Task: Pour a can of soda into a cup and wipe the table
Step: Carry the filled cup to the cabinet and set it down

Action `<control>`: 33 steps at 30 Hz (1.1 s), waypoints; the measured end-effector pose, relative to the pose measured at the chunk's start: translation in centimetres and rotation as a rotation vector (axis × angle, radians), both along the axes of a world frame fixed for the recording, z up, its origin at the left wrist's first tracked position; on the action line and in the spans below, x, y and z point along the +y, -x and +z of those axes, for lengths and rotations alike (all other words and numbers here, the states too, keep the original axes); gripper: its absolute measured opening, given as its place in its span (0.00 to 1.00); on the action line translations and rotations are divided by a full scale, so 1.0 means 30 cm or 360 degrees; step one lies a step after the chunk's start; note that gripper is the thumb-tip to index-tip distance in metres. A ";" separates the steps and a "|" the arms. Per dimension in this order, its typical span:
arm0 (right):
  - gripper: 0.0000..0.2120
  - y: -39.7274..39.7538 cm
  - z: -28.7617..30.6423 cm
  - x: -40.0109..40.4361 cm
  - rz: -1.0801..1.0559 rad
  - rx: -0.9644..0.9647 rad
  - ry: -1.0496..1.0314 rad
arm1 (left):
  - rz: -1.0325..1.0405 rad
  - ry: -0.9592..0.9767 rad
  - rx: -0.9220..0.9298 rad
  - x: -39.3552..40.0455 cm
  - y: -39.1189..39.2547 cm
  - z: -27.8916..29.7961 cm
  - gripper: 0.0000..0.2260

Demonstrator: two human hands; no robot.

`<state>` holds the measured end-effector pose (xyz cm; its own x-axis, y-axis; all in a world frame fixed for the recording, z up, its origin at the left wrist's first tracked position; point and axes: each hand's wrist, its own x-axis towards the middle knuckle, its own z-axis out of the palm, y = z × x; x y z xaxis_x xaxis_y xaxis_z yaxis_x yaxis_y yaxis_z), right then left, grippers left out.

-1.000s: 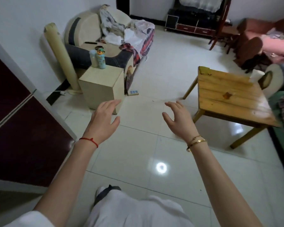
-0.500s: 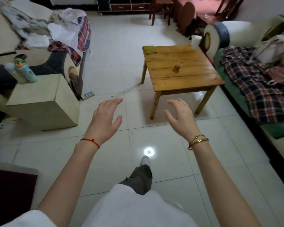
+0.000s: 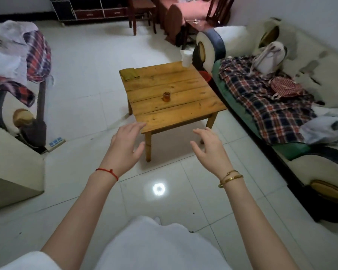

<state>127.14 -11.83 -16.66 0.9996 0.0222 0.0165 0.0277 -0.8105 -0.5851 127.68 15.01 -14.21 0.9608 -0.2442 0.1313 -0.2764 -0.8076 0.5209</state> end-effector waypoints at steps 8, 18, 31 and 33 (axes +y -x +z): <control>0.22 -0.275 -0.003 -0.277 -0.0083 0.0017 -0.0008 | -0.0122 -0.0081 0.0053 -0.296 -0.340 0.000 0.24; 0.22 -0.716 0.003 -0.675 0.0184 0.0029 0.0058 | 0.0064 -0.0081 0.0054 -0.687 -0.695 -0.047 0.25; 0.21 -1.244 -0.028 -0.847 0.0567 0.0078 0.0111 | 0.0460 -0.0092 0.0133 -0.863 -0.998 -0.083 0.26; 0.21 -1.320 -0.043 -0.826 0.0597 0.0089 0.0102 | 0.0495 -0.0092 0.0144 -0.855 -1.061 -0.095 0.26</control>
<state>166.73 -36.61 -17.97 0.9212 0.3857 -0.0510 0.2987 -0.7852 -0.5424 159.50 -10.65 -17.07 0.9976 0.0583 0.0363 0.0335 -0.8751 0.4828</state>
